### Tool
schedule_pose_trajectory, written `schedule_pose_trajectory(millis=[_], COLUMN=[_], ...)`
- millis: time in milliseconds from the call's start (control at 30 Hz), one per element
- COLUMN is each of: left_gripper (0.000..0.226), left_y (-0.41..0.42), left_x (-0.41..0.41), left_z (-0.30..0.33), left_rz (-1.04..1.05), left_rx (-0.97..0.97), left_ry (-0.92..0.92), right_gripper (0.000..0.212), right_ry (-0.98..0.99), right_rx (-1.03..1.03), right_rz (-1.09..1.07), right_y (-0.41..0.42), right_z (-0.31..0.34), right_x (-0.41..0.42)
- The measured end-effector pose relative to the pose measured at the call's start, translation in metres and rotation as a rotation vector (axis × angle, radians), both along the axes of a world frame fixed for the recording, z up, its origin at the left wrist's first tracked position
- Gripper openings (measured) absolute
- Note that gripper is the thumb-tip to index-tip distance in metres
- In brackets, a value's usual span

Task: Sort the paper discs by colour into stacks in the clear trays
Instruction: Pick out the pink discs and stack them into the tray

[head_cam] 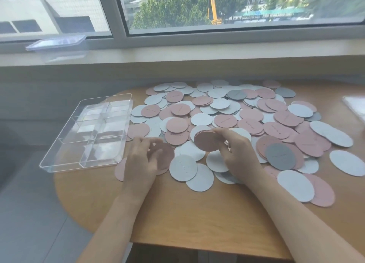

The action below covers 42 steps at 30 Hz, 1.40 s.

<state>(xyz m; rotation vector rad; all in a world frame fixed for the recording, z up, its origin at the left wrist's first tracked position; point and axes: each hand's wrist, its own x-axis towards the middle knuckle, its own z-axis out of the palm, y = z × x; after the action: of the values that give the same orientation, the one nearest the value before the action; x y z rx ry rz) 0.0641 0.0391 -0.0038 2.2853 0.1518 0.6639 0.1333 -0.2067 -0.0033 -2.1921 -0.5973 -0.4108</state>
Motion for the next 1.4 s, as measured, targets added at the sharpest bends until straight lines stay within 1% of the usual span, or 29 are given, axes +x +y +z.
schedule_pose_trajectory(millis=[100,167,300,367,400,467,567,667,733,800,867,933,1100,1200,1267,1333,1400], left_gripper=[0.024,0.016,0.012,0.013,0.013,0.013,0.016,0.027,0.032,0.026,0.020,0.019,0.015,0.012,0.011,0.011,0.015], left_y=[-0.005,-0.011,-0.023,-0.031,-0.034,-0.038,-0.038,-0.039,-0.040,-0.039,-0.037,-0.036,-0.036,-0.035,-0.035,-0.033,-0.028], left_x=[0.000,0.000,0.002,0.004,0.004,0.002,-0.002,-0.004,-0.004,-0.002,-0.002,-0.001,0.000,-0.001,-0.002,-0.005,-0.008], left_z=[0.008,0.015,0.024,0.024,0.022,0.018,0.011,0.010,0.009,0.008,0.007,0.008,0.006,0.006,0.006,0.008,0.010], left_rz=[0.007,-0.026,-0.139,-0.207,-0.232,-0.254,-0.238,-0.188,-0.190,-0.215,-0.208,-0.200,-0.229,-0.248,-0.269,-0.277,-0.228], left_rx=[-0.141,-0.216,-0.340,-0.383,-0.375,-0.300,-0.190,-0.206,-0.188,-0.129,-0.055,-0.020,-0.018,-0.059,-0.100,-0.096,0.021], left_ry=[-0.104,-0.153,-0.165,-0.117,-0.085,-0.052,-0.076,-0.103,-0.117,-0.145,-0.171,-0.177,-0.220,-0.233,-0.216,-0.193,-0.175], right_gripper=[0.037,0.038,0.037,0.036,0.036,0.038,0.038,0.036,0.041,0.043,0.041,0.042,0.053,0.059,0.058,0.053,0.043], right_ry=[0.005,0.004,-0.017,-0.019,-0.022,-0.033,-0.057,-0.048,-0.059,-0.072,-0.073,-0.081,-0.133,-0.135,-0.130,-0.143,-0.142], right_rx=[0.004,0.000,0.017,0.040,0.047,0.059,0.067,0.015,-0.052,-0.083,-0.081,-0.083,-0.152,-0.159,-0.152,-0.149,-0.127], right_rz=[0.010,0.011,0.022,0.062,0.086,0.135,0.195,0.238,0.245,0.249,0.242,0.222,0.212,0.206,0.196,0.176,0.172], right_y=[0.001,0.001,0.003,0.004,0.005,0.006,0.011,0.019,0.023,0.024,0.023,0.023,0.023,0.024,0.022,0.020,0.018], right_z=[0.001,0.001,0.004,0.007,0.007,0.007,0.006,0.005,0.003,0.000,0.000,0.000,-0.006,-0.006,-0.005,-0.004,-0.003], right_x=[0.000,0.000,-0.003,-0.005,-0.006,-0.007,-0.011,-0.016,-0.016,-0.016,-0.016,-0.016,-0.014,-0.014,-0.014,-0.013,-0.012])
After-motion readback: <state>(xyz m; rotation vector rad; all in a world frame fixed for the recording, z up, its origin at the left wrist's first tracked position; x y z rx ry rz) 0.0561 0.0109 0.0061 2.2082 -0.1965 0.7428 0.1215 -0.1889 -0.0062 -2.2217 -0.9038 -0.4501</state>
